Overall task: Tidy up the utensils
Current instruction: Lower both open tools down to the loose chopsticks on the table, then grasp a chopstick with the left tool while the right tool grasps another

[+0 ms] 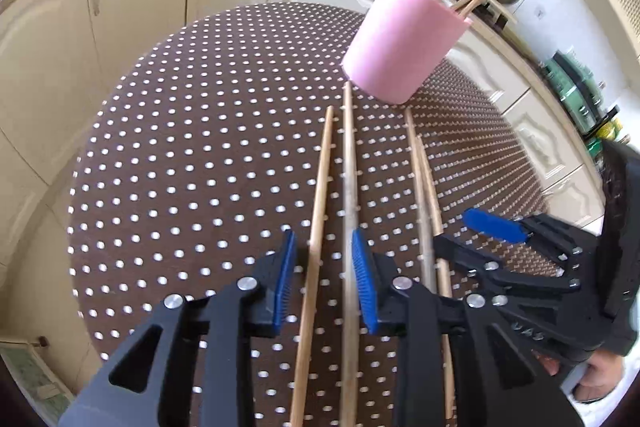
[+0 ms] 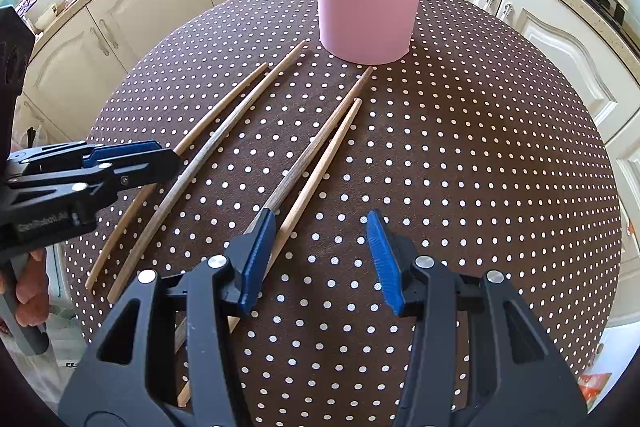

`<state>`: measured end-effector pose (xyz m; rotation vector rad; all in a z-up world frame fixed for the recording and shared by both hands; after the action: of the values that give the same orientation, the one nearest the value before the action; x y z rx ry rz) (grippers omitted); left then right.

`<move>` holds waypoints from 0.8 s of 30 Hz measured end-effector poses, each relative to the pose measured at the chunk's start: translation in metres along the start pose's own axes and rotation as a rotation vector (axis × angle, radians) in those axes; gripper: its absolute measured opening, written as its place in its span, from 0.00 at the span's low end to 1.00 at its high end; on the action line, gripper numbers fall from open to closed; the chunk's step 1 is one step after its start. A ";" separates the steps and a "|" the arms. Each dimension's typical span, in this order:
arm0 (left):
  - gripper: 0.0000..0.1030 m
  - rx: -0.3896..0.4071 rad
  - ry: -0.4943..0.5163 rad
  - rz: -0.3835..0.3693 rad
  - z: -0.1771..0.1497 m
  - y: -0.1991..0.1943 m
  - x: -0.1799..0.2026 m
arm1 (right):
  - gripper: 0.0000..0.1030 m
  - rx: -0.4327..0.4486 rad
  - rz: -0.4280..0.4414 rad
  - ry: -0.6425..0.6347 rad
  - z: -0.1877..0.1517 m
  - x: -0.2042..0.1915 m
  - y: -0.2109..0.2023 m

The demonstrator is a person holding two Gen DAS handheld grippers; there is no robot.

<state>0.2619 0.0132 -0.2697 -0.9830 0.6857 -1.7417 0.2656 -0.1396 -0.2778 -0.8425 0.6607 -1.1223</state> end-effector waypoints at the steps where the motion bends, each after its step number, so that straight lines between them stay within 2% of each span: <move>1: 0.28 0.000 0.011 0.018 0.001 0.000 -0.001 | 0.46 -0.003 0.000 -0.003 0.000 -0.001 0.000; 5: 0.28 -0.013 0.079 0.117 0.003 -0.001 -0.002 | 0.44 -0.025 0.006 -0.014 0.000 0.003 -0.001; 7: 0.28 -0.035 0.109 0.135 0.007 0.002 0.001 | 0.44 -0.047 0.013 -0.026 0.002 0.005 0.000; 10: 0.28 -0.078 0.196 0.205 0.008 0.007 0.008 | 0.43 -0.098 0.019 -0.062 0.006 0.006 0.003; 12: 0.28 -0.097 0.253 0.259 0.009 0.011 0.013 | 0.39 -0.131 0.016 -0.083 0.011 0.006 0.006; 13: 0.28 -0.097 0.259 0.267 0.011 0.012 0.015 | 0.33 -0.143 -0.006 -0.106 0.013 0.006 0.008; 18: 0.28 -0.104 0.249 0.252 0.018 0.014 0.012 | 0.28 -0.203 -0.001 -0.139 0.020 0.007 0.012; 19: 0.28 -0.105 0.246 0.249 0.020 0.014 0.012 | 0.22 -0.214 0.001 -0.149 0.022 0.007 0.013; 23: 0.08 -0.104 0.242 0.239 0.026 0.016 0.014 | 0.12 -0.231 0.006 -0.172 0.029 0.004 0.016; 24: 0.06 -0.106 0.246 0.232 0.027 0.017 0.015 | 0.11 -0.233 0.009 -0.180 0.031 0.003 0.016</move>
<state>0.2903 -0.0069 -0.2647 -0.7322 1.0176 -1.6476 0.2994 -0.1320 -0.2750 -1.1245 0.6513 -0.9596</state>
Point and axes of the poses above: each gripper's, at about its wrist camera, not at the fingertips, and y roughly the way its jaws point, x to its right, z to its top, the point moved 7 cm from there along y, roughly the way its jaws point, and after that the axes turned 2 degrees about x, right-handed, at the moved point
